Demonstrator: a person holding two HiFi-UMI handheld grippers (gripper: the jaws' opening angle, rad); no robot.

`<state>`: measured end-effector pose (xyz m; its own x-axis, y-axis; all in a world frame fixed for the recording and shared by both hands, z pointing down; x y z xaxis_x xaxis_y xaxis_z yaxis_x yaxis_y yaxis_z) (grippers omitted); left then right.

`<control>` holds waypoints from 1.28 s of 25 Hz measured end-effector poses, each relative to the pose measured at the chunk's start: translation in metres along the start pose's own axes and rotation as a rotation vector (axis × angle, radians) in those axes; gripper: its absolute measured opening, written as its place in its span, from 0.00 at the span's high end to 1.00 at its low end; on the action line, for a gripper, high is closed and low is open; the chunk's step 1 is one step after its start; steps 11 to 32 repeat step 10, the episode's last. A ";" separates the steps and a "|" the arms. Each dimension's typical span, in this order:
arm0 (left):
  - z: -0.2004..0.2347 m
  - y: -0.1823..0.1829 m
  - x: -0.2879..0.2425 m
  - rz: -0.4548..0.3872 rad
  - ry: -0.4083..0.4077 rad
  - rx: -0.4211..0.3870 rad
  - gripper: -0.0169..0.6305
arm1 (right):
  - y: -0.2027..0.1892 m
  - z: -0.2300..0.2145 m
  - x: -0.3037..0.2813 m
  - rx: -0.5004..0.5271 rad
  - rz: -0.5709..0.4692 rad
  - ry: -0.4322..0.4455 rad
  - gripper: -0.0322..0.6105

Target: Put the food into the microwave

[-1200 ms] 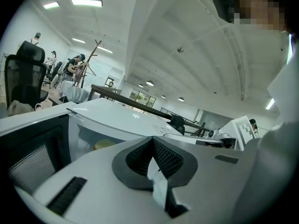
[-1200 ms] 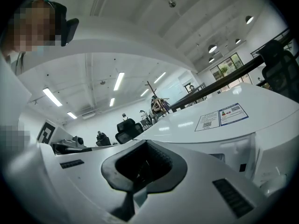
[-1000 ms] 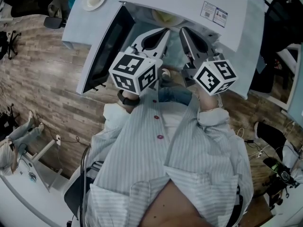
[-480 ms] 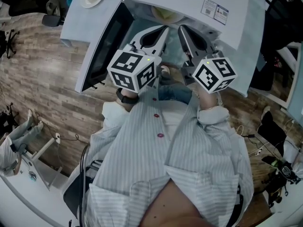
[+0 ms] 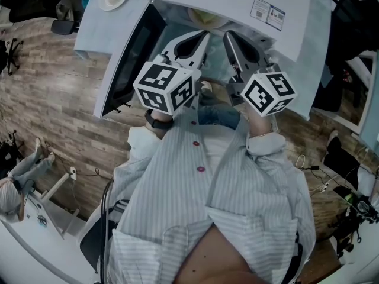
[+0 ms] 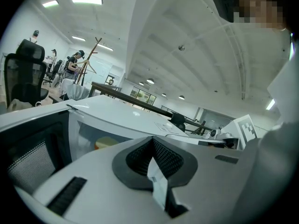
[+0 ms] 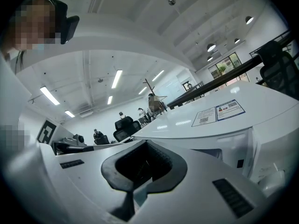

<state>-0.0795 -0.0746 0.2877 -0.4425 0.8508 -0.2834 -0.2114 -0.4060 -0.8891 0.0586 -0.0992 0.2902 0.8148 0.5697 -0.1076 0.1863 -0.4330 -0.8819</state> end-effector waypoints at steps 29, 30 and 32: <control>0.000 -0.002 -0.003 0.014 -0.002 0.008 0.96 | -0.002 -0.003 0.001 -0.035 0.001 -0.004 0.90; 0.000 -0.002 -0.003 0.014 -0.002 0.008 0.96 | -0.002 -0.003 0.001 -0.035 0.001 -0.004 0.90; 0.000 -0.002 -0.003 0.014 -0.002 0.008 0.96 | -0.002 -0.003 0.001 -0.035 0.001 -0.004 0.90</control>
Point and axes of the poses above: the fingertips, and each gripper's own axes: x backward along the fingers, z to its left, y out of its top, the point moved 7 cm from there along x, backward along the fingers, and after that the axes turned 8 degrees about y, right-handed, at the moved point
